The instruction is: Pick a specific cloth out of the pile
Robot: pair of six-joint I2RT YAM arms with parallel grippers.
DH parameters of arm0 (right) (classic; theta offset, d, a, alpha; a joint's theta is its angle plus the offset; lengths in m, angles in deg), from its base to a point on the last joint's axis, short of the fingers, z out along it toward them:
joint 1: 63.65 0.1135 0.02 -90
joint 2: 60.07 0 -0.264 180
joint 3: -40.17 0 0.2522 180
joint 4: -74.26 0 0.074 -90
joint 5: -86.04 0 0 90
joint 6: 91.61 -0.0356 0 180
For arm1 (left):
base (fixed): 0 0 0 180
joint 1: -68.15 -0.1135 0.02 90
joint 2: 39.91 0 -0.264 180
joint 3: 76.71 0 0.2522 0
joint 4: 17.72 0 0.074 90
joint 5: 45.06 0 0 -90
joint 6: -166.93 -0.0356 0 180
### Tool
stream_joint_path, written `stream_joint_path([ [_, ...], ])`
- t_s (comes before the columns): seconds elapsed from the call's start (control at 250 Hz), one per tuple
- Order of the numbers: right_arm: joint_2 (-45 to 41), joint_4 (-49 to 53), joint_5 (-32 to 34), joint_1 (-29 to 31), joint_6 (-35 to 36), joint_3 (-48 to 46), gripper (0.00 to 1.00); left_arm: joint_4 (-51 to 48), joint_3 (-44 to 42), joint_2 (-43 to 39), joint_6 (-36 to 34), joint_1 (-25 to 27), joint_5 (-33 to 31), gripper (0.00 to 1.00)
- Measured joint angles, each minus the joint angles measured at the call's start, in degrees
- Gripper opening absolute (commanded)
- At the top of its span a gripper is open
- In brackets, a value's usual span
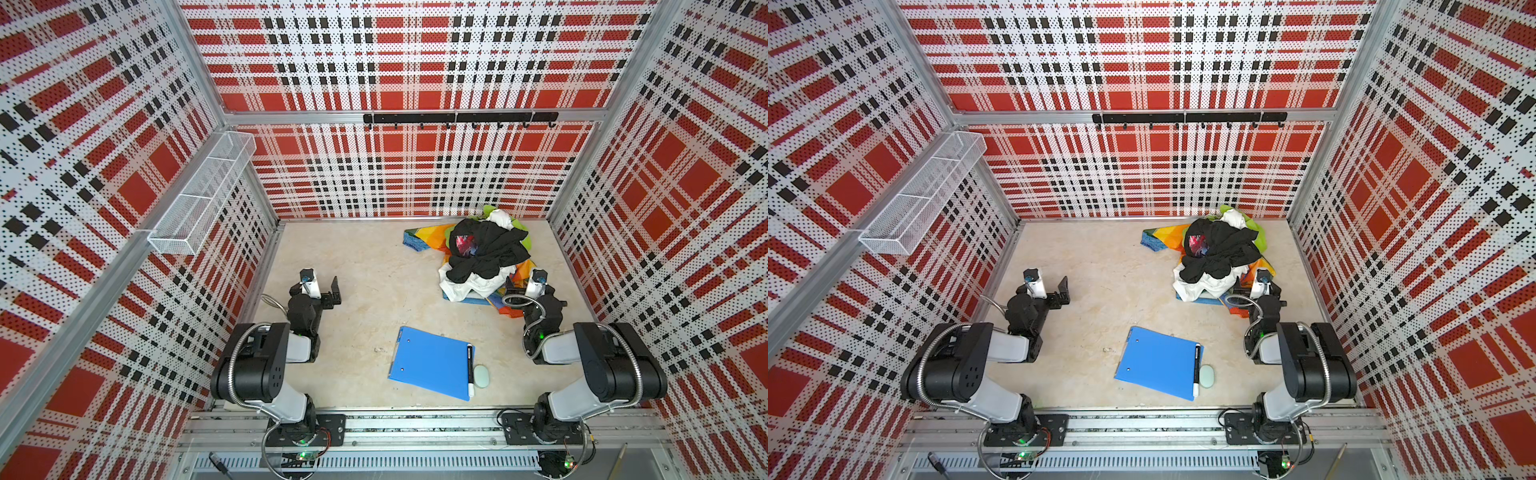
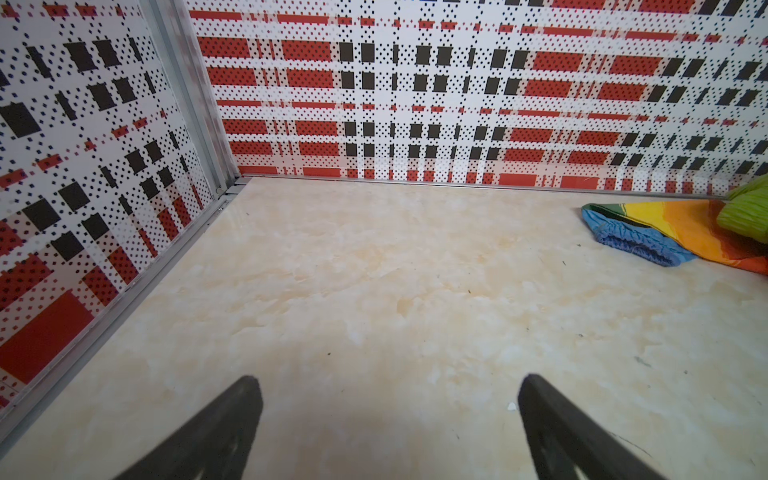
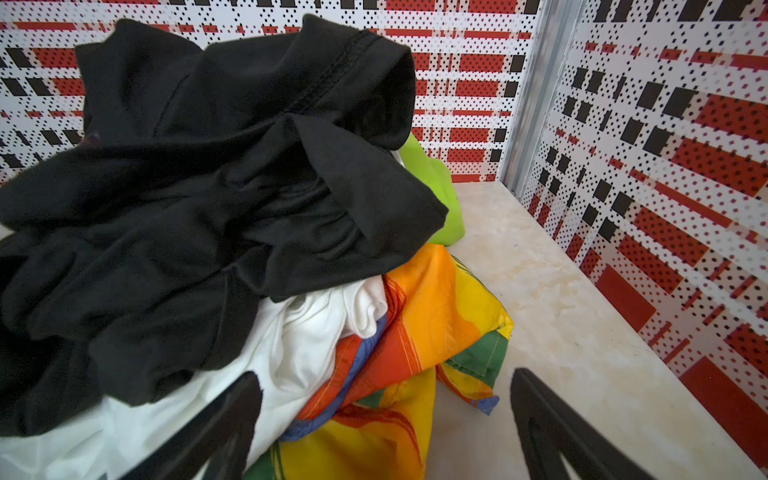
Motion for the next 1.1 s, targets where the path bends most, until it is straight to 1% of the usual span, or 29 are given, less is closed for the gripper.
stream_joint_path([
  [0.54,0.0,0.0,0.02,0.0,-0.02,0.0,1.0,0.0,0.0,0.0,0.0,0.0,0.0,0.99],
  [0.808,-0.59,-1.42,1.97,0.0,-0.24,-1.16,1.0,0.04,-0.13,-0.33,-0.15,0.59,-0.52,0.99],
  [0.952,-4.28,-0.76,2.16,0.0,-0.24,-1.88,1.0,-1.7,-0.39,-4.96,-1.29,2.73,-2.91,0.99],
  [1.101,-10.19,1.6,2.8,0.5,-0.15,-2.64,1.0,-8.41,0.35,-13.49,-2.36,5.97,-6.08,0.99],
])
